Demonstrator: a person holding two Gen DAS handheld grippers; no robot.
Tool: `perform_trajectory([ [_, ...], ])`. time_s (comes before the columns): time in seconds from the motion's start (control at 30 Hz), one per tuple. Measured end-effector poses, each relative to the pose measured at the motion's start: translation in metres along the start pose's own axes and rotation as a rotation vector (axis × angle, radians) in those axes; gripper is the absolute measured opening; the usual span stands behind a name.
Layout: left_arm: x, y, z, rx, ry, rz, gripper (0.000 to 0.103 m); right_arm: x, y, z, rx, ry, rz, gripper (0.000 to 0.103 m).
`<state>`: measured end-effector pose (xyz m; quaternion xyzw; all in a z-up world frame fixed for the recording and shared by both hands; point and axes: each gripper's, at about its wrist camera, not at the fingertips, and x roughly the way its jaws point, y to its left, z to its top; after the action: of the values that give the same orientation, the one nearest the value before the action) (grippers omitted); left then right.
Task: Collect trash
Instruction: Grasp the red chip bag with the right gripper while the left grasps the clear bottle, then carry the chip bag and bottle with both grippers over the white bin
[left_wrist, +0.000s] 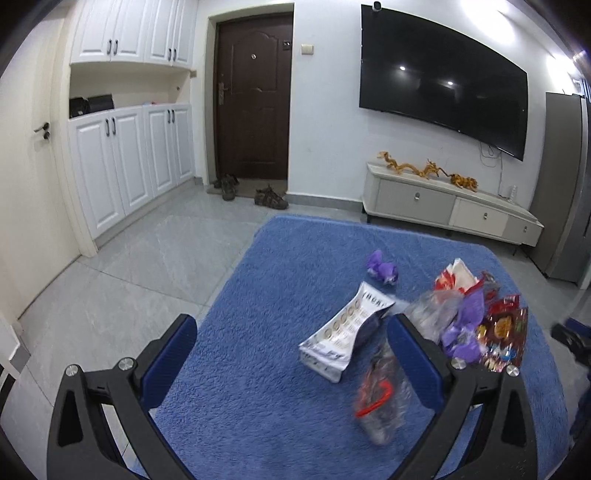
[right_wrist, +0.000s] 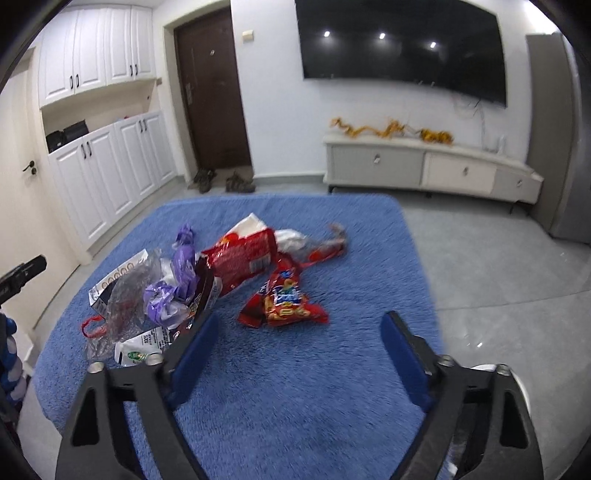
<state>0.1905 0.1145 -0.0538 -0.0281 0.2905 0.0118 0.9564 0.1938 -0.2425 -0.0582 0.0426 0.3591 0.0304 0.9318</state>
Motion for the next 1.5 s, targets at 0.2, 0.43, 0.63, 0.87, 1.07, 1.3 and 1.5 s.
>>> perform_trajectory([
  [0.2, 0.021, -0.008, -0.02, 0.034, 0.131, -0.181, 0.097, 0.049, 0.001, 0.013, 0.006, 0.072, 0.059, 0.069],
  [0.43, 0.053, -0.046, -0.045, 0.064, 0.272, -0.281, 0.08, 0.095, 0.0, 0.021, 0.009, 0.139, 0.107, 0.063],
  [0.63, 0.083, -0.062, -0.055, 0.063, 0.366, -0.298, 0.045, 0.12, -0.003, 0.02, 0.028, 0.194, 0.145, 0.041],
  [0.87, 0.073, -0.059, -0.051, 0.029, 0.372, -0.296, 0.007, 0.1, -0.012, 0.016, 0.049, 0.162, 0.201, 0.011],
  [1.07, 0.037, -0.058, -0.024, 0.009, 0.292, -0.303, 0.006, 0.06, -0.026, 0.01, 0.075, 0.092, 0.25, 0.009],
  [1.3, -0.005, -0.094, 0.012, 0.078, 0.219, -0.377, 0.006, 0.006, -0.073, -0.009, 0.123, 0.021, 0.23, 0.009],
  [1.5, -0.02, -0.197, 0.02, 0.24, 0.219, -0.484, 0.006, -0.028, -0.157, -0.047, 0.228, 0.017, 0.078, 0.009],
])
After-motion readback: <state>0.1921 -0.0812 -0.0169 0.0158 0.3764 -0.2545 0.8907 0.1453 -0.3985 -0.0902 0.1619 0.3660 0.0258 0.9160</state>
